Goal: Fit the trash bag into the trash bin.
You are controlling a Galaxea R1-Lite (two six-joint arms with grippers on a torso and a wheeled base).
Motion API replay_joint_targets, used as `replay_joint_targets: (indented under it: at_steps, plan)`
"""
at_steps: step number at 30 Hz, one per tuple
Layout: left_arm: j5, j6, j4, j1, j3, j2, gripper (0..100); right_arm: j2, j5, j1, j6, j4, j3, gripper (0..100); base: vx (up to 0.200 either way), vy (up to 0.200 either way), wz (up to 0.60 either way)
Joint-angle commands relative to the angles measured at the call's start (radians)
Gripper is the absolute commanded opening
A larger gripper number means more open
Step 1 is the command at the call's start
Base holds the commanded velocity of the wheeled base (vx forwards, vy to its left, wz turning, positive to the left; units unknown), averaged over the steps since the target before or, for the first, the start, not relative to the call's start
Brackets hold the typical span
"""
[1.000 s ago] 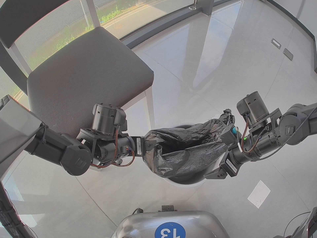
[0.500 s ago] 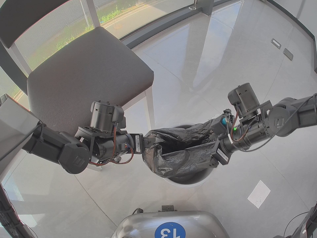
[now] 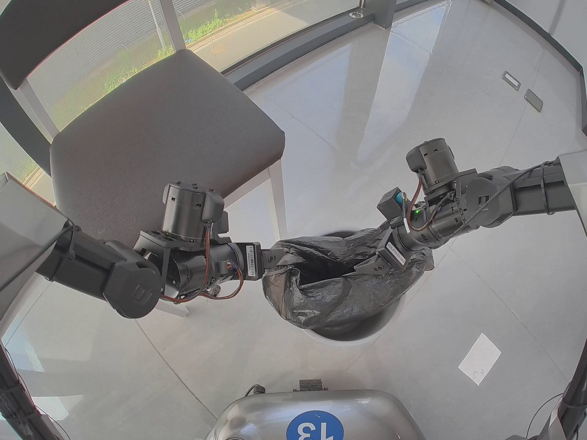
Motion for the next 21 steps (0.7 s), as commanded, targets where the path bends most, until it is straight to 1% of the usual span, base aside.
replay_joint_targets:
  at_steps: [1, 6, 8, 21]
  plan:
    - [0.002, 0.000, 0.000, 0.005, 0.003, -0.003, 100, 0.066, -0.002, -0.027, -0.002, -0.004, -0.071, 100, 0.000, 0.000, 0.00]
    - [0.009, 0.000, 0.001, 0.010, 0.006, -0.012, 100, 0.085, -0.002, -0.041, -0.004, -0.062, -0.140, 100, 0.000, 0.000, 0.00]
    - [0.009, 0.000, 0.001, 0.016, 0.009, -0.020, 100, 0.086, -0.002, -0.041, -0.007, -0.063, -0.157, 100, 0.000, 0.000, 0.00]
    - [0.009, 0.000, 0.001, 0.019, 0.012, -0.038, 100, 0.116, 0.000, -0.028, -0.015, -0.060, -0.160, 100, 0.000, 0.000, 0.00]
